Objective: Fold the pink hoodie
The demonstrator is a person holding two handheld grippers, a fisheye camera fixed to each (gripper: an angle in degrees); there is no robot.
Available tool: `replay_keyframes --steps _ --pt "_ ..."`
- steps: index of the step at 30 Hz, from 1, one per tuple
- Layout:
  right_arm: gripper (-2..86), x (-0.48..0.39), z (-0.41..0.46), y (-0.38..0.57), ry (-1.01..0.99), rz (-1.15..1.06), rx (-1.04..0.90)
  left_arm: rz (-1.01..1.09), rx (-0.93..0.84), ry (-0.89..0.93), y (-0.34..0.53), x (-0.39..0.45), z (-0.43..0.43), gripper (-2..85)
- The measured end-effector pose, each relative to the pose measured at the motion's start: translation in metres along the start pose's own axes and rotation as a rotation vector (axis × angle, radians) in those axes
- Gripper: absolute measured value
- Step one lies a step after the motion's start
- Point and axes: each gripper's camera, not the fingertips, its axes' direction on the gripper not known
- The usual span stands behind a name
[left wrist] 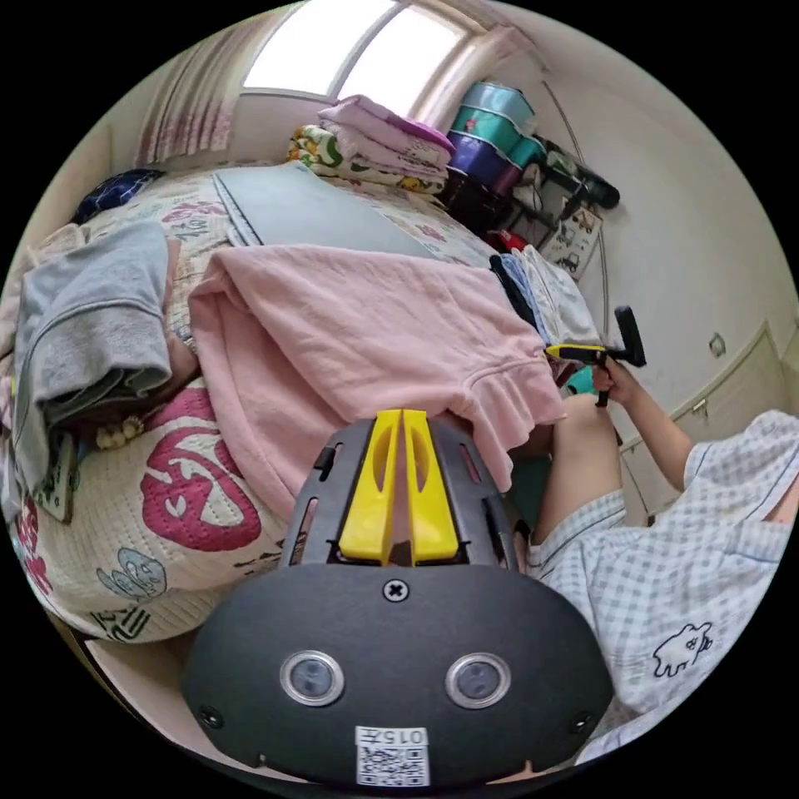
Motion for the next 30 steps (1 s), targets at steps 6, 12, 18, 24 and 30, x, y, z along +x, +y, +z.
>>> replay_keyframes --steps 6,12,18,24,30 --pt "10.7 0.104 -0.074 -0.066 -0.145 0.254 0.203 -0.304 0.247 -0.036 -0.001 -0.085 -0.051 11.2" --pt "14.6 0.205 -0.046 -0.18 -0.277 0.44 0.202 -0.55 0.289 0.036 -0.04 -0.177 -0.022 16.0" --pt "12.1 0.285 -0.003 -0.246 -0.376 0.562 0.159 -0.672 0.233 0.105 -0.058 -0.233 0.015 12.8" --pt "2.7 0.329 0.013 -0.247 -0.337 0.592 0.192 -0.603 0.295 0.101 -0.058 -0.254 0.003 2.0" --pt "2.9 0.319 -0.004 -0.245 -0.176 0.448 0.311 -0.501 0.433 0.047 -0.073 -0.248 -0.023 1.5"
